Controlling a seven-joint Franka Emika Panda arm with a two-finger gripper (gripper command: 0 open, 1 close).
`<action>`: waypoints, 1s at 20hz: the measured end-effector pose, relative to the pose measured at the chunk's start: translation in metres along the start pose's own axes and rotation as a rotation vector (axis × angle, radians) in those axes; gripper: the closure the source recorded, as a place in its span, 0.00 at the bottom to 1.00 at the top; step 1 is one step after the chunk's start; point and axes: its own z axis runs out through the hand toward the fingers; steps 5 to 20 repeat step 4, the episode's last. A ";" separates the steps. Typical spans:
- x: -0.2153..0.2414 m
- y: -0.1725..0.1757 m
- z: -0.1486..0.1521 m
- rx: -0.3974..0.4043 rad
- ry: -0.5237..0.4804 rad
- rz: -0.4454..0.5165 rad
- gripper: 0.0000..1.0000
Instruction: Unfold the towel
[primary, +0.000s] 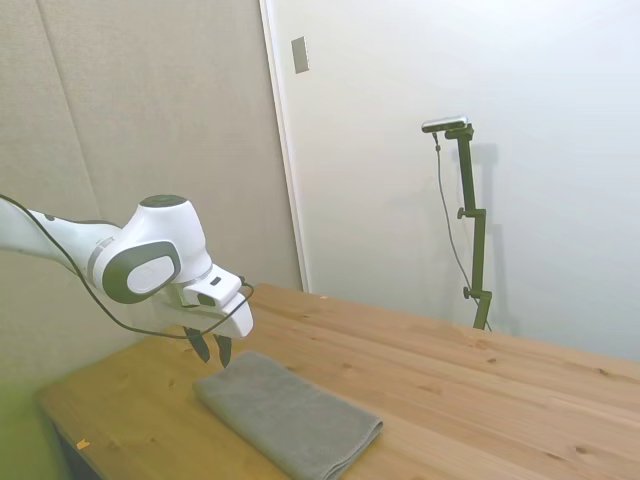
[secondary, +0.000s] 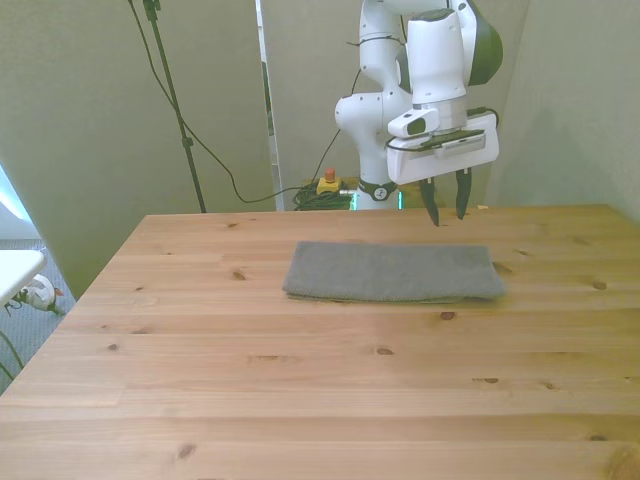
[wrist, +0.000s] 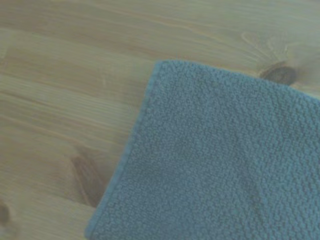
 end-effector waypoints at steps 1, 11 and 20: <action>-0.002 0.002 -0.002 -0.036 0.009 0.037 0.00; -0.028 0.000 -0.015 -0.136 0.007 0.168 0.00; -0.028 0.000 -0.015 -0.136 0.007 0.168 0.00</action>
